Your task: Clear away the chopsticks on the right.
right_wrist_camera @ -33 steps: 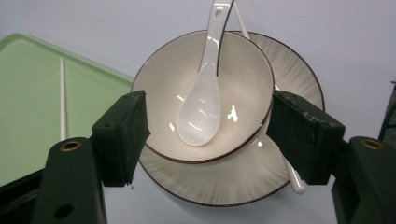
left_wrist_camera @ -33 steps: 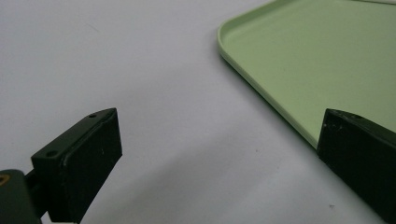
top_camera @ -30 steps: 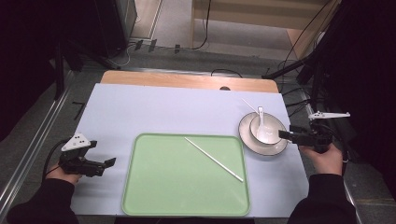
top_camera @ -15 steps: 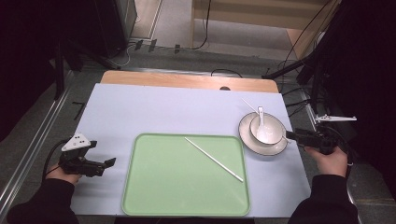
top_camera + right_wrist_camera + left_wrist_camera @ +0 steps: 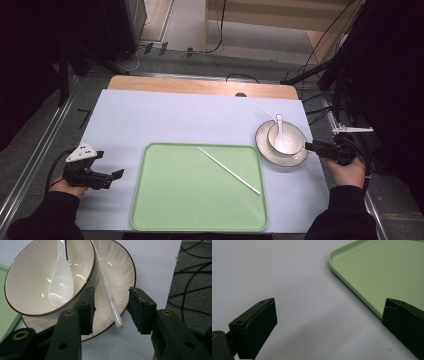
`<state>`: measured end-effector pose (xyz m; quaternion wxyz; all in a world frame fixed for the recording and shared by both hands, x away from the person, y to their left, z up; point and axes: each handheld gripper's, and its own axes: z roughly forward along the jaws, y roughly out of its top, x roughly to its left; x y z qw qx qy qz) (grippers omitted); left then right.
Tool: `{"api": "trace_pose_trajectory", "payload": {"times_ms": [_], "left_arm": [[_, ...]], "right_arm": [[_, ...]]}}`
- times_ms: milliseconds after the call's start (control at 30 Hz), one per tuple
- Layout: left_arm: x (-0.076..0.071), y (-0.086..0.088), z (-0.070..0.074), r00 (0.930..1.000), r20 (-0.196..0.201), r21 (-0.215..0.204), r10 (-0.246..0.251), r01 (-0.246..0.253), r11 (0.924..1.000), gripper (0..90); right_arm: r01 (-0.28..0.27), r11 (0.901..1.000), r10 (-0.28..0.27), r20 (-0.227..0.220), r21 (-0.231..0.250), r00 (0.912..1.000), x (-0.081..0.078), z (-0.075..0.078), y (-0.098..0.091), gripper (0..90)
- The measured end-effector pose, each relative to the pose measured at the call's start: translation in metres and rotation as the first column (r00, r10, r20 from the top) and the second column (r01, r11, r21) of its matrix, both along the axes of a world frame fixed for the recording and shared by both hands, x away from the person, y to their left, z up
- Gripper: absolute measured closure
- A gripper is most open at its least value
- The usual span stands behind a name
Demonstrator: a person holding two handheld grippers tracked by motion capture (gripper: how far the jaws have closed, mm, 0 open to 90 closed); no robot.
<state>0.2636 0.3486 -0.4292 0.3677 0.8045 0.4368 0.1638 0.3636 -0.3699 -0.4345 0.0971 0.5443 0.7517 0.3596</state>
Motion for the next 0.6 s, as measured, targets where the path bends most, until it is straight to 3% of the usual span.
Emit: {"api": "trace_pose_trajectory", "payload": {"times_ms": [167, 600], "left_arm": [[0.000, 0.000, 0.000, 1.0000, 0.000, 0.000, 0.000, 0.000, 1.0000, 0.0], [0.000, 0.000, -0.001, 1.0000, -0.008, 0.010, 0.002, -0.002, 0.9999, 0.0]], "right_arm": [[0.003, 1.0000, -0.003, -0.016, 0.005, 0.9999, 0.005, -0.003, 0.004, 66.8], [-0.018, 0.9998, 0.017, -0.034, -0.007, 0.9993, 0.013, -0.010, 0.007, 72.3]]}}
